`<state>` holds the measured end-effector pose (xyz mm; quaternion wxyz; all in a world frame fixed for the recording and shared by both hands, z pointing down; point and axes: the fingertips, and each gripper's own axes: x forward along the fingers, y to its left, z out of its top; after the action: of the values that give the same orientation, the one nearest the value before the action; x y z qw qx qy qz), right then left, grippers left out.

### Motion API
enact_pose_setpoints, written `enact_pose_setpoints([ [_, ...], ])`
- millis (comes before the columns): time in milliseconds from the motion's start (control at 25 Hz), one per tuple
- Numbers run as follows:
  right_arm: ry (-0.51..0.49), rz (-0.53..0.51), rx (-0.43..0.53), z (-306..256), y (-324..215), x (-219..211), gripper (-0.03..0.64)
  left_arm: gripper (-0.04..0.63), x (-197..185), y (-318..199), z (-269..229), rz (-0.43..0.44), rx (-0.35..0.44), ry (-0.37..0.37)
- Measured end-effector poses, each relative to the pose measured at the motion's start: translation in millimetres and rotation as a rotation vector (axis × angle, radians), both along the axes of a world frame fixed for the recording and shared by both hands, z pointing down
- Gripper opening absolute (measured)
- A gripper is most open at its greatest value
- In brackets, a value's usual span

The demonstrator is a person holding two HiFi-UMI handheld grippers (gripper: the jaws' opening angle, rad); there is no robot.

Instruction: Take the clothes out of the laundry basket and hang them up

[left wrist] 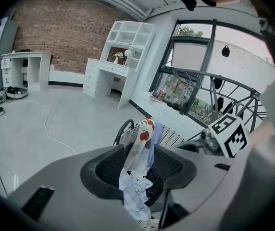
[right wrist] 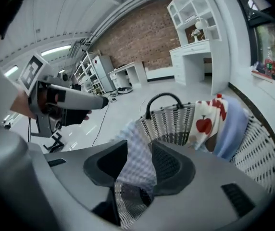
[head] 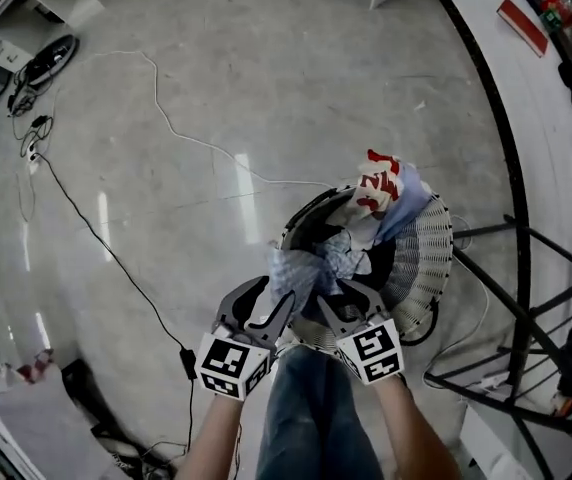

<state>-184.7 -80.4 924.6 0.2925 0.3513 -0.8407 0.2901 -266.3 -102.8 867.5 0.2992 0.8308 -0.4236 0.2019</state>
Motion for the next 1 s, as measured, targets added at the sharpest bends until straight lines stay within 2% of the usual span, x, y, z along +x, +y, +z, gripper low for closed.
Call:
enact_pose_setpoints([
  [280, 0.066, -0.174, -0.104, 96.3, -2.5, -21.8, 0.152, 0.201, -1.9, 0.7, 49.1, -0.04, -0.032, 0.024],
  [400, 0.084, -0.286, -0.136, 131.5, 2.0, -28.7, 0.177, 0.201, -3.4, 1.4, 60.6, -0.039, -0.039, 0.026],
  [560, 0.113, -0.446, -0.151, 152.9, 8.6, -40.2, 0.199, 0.201, -3.1, 2.4, 65.4, -0.036, -0.032, 0.025],
  [720, 0.149, -0.567, -0.121, 158.0, 10.2, -53.4, 0.198, 0.201, -2.5, 5.0, 65.1, -0.042, -0.035, 0.03],
  [760, 0.154, -0.588, -0.112, 157.3, 10.0, -56.2, 0.177, 0.201, -3.0, 5.0, 64.6, -0.045, -0.035, 0.031],
  [840, 0.163, -0.618, -0.099, 155.4, 11.5, -58.4, 0.024, 0.201, -3.2, 5.4, 63.9, -0.053, -0.037, 0.034],
  [920, 0.163, -0.621, -0.1, 153.0, 13.7, -55.4, 0.014, 0.201, -1.5, 6.5, 63.1, -0.057, -0.042, 0.037],
  [1000, 0.15, -0.58, -0.103, 147.6, 12.6, -47.9, 0.011, 0.201, 1.0, 7.9, 61.1, -0.054, -0.045, 0.038],
])
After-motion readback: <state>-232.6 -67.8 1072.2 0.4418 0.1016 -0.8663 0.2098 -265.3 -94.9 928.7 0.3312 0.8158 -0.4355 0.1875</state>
